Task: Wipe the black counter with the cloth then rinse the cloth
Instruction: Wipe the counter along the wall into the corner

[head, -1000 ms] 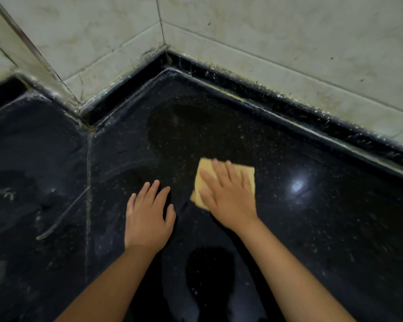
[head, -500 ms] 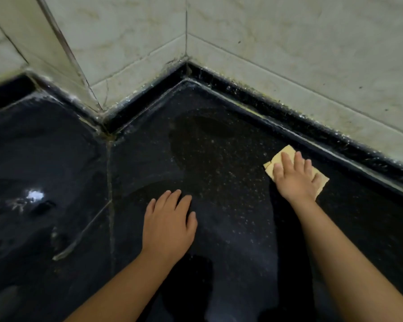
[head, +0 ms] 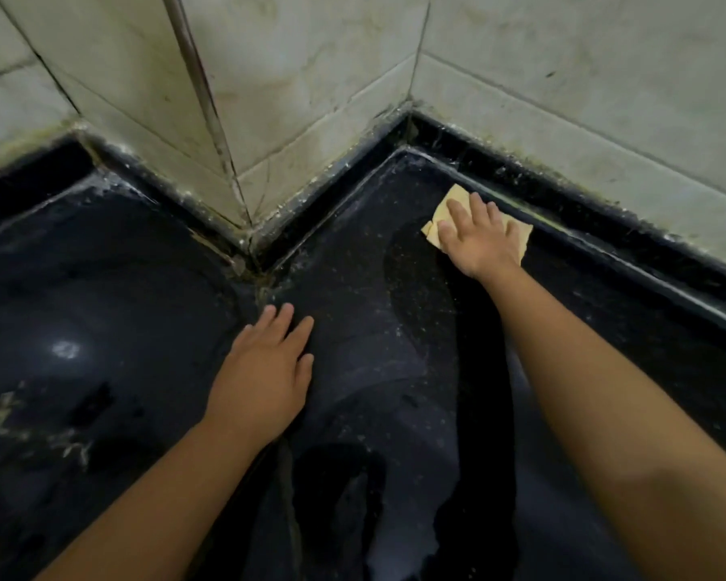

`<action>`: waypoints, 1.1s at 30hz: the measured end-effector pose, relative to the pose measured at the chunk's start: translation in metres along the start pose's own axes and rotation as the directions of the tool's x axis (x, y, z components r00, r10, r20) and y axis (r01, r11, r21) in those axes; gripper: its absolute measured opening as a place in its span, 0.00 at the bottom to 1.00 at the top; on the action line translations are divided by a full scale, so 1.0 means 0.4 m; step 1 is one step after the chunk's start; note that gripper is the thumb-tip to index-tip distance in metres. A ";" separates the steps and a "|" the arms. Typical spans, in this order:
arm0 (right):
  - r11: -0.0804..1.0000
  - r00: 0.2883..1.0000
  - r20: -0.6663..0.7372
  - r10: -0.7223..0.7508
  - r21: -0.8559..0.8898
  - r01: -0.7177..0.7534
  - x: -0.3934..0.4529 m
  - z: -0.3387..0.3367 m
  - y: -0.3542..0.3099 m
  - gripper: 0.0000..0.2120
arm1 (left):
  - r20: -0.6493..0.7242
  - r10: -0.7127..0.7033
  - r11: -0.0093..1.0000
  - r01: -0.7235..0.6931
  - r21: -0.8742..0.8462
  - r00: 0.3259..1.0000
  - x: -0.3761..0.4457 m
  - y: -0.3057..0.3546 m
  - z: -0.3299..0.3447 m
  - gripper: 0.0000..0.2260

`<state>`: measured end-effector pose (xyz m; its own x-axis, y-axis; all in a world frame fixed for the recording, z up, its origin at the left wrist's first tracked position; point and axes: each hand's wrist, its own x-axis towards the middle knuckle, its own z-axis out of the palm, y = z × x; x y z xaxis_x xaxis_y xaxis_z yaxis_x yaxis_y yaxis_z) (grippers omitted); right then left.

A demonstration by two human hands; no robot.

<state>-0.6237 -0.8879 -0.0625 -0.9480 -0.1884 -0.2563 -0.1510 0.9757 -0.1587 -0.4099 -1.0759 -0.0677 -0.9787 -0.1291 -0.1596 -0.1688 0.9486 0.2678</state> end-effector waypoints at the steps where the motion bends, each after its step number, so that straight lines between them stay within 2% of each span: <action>1: 1.000 1.000 0.000 -0.007 -0.004 0.007 0.021 -0.002 -0.016 0.24 | -0.001 0.035 0.999 -0.035 0.016 0.999 -0.002 -0.004 0.006 0.21; 4: 1.000 1.000 0.000 -0.029 0.001 0.029 0.073 -0.006 -0.073 0.24 | -0.022 0.110 0.987 -0.107 0.119 0.994 0.005 -0.031 0.013 0.22; 6: 0.998 0.998 0.006 -0.067 0.001 0.067 0.083 -0.002 -0.112 0.24 | 0.014 0.088 0.989 -0.089 0.119 0.996 0.002 -0.012 0.003 0.22; 11: 0.951 0.950 0.072 -0.303 -0.035 0.306 -0.006 0.037 -0.192 0.24 | -0.047 0.086 0.994 -0.083 0.073 0.995 -0.003 -0.021 0.018 0.23; 15: 0.888 0.884 0.146 -0.444 -0.058 0.456 -0.156 0.068 -0.135 0.25 | -0.012 0.100 0.994 -0.099 0.047 0.995 -0.006 -0.015 0.001 0.21; 16: 0.879 0.875 0.160 -0.456 -0.071 0.471 -0.194 0.072 -0.099 0.27 | -0.022 0.095 0.993 -0.094 0.068 0.995 -0.002 -0.018 0.004 0.22; 18: 0.869 0.868 0.153 -0.472 -0.086 0.487 -0.258 0.072 -0.020 0.39 | -0.052 0.090 0.990 -0.084 0.111 0.995 0.002 -0.018 -0.001 0.23; 20: 0.893 0.891 0.167 -0.421 -0.095 0.440 -0.301 0.066 0.055 0.50 | 0.002 0.112 0.986 -0.111 0.127 0.994 0.011 -0.016 -0.011 0.23; 22: 0.921 0.919 0.170 -0.356 -0.106 0.376 -0.322 0.057 0.105 0.52 | -0.034 0.154 0.971 -0.145 0.188 0.987 0.023 -0.029 -0.005 0.22; 24: 0.935 0.932 0.170 -0.320 -0.104 0.340 -0.319 0.050 0.116 0.50 | -0.058 0.177 0.954 -0.157 0.254 0.982 0.024 -0.029 -0.013 0.22; 25: 0.943 0.941 0.153 -0.301 -0.097 0.318 -0.306 0.049 0.108 0.46 | -0.060 0.183 0.953 -0.162 0.256 0.981 0.024 -0.031 -0.009 0.22; 28: 0.980 0.979 0.098 -0.177 -0.070 0.184 -0.251 0.045 0.040 0.28 | -0.070 0.190 0.945 -0.164 0.282 0.979 0.023 -0.030 -0.005 0.22; 30: 0.988 0.983 0.105 -0.148 -0.038 0.152 -0.238 0.053 -0.019 0.25 | -0.076 0.193 0.942 -0.163 0.295 0.978 0.023 -0.028 -0.005 0.22; 33: 0.968 0.963 0.104 -0.249 -0.013 0.251 -0.277 0.092 -0.084 0.26 | -0.099 0.187 0.940 -0.149 0.305 0.977 0.020 -0.026 -0.006 0.22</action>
<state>-0.5033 -0.9040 -0.0638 -0.8461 -0.4358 -0.3069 -0.3880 0.8984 -0.2060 -0.4161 -1.0873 -0.0695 -0.9997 0.0227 -0.0123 0.0229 0.9996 -0.0145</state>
